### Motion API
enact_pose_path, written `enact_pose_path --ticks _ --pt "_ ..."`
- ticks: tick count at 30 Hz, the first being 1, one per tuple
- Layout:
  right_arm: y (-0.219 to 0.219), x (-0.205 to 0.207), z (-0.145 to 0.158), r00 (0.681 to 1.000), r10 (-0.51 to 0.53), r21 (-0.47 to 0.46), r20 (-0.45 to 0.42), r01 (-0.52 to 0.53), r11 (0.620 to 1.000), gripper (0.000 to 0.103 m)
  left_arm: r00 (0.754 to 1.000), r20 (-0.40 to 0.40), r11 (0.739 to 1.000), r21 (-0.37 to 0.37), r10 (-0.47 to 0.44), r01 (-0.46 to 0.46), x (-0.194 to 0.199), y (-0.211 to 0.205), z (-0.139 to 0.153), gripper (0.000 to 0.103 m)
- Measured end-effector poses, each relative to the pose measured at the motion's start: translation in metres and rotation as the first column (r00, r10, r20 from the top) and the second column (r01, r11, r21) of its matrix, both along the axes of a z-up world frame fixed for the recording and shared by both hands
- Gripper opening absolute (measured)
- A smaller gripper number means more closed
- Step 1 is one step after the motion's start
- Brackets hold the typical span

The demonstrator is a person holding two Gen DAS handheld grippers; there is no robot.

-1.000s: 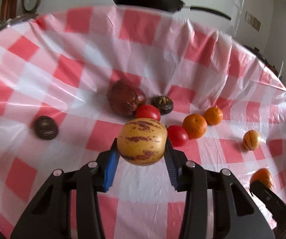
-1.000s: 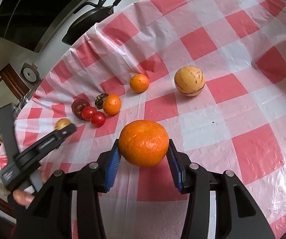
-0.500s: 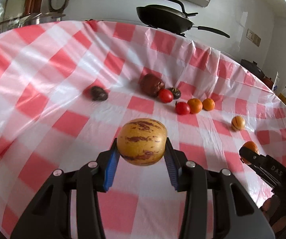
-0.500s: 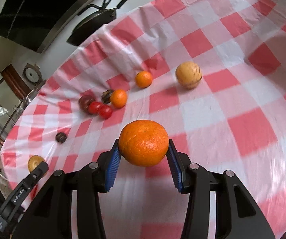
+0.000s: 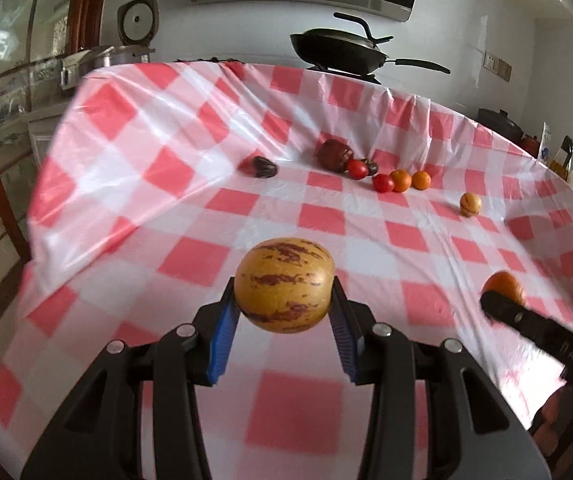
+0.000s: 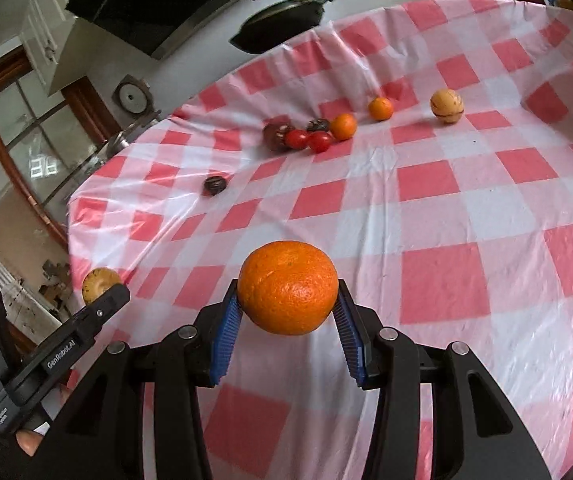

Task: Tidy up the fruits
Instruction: 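Carry the melon-pear and orange in both tools over the white box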

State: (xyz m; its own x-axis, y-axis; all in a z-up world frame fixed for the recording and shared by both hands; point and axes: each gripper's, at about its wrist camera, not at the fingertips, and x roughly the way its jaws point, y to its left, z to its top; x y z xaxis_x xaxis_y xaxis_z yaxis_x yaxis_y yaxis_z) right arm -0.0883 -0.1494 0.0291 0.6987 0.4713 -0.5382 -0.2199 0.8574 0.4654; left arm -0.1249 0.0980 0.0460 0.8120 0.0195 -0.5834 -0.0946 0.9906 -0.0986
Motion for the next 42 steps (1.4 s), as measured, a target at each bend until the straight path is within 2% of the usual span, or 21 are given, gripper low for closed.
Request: enact_pose_path --ticks 6,17,21,26,33,36,42 --pt "0.015 -0.013 -0.001 0.998 0.052 -0.005 -0.035 -0.053 0.999 0.046 1.0 -0.013 0.999 0.02 0.027 -0.026 -0.026 0.018 0.0 0.044" --pt "0.068 -0.052 0.015 0.979 0.204 -0.106 0.016 -0.202 0.974 0.046 0.997 -0.02 0.996 0.05 0.074 -0.073 -0.06 0.045 -0.004 0.044" --pt "0.091 -0.064 0.019 0.962 0.273 -0.146 0.026 -0.267 0.953 0.046 0.995 -0.028 0.994 0.045 0.096 -0.095 -0.072 0.059 -0.009 0.044" --pt "0.126 -0.087 0.02 0.922 0.385 -0.2 0.041 -0.37 0.907 0.046 0.989 -0.03 0.989 0.043 0.146 -0.145 -0.096 0.08 -0.016 0.044" --pt "0.172 -0.118 0.016 0.847 0.53 -0.271 0.049 -0.499 0.823 0.046 0.977 -0.029 0.978 0.024 0.21 -0.209 -0.128 0.116 -0.022 0.044" --pt "0.194 -0.138 0.015 0.79 0.611 -0.311 0.055 -0.568 0.762 0.046 0.965 -0.029 0.966 0.029 0.26 -0.259 -0.146 0.134 -0.023 0.044" --pt "0.234 -0.181 0.016 0.626 0.776 -0.381 0.081 -0.7 0.604 0.046 0.933 0.011 0.933 0.033 0.359 -0.359 -0.194 0.172 -0.02 0.044"
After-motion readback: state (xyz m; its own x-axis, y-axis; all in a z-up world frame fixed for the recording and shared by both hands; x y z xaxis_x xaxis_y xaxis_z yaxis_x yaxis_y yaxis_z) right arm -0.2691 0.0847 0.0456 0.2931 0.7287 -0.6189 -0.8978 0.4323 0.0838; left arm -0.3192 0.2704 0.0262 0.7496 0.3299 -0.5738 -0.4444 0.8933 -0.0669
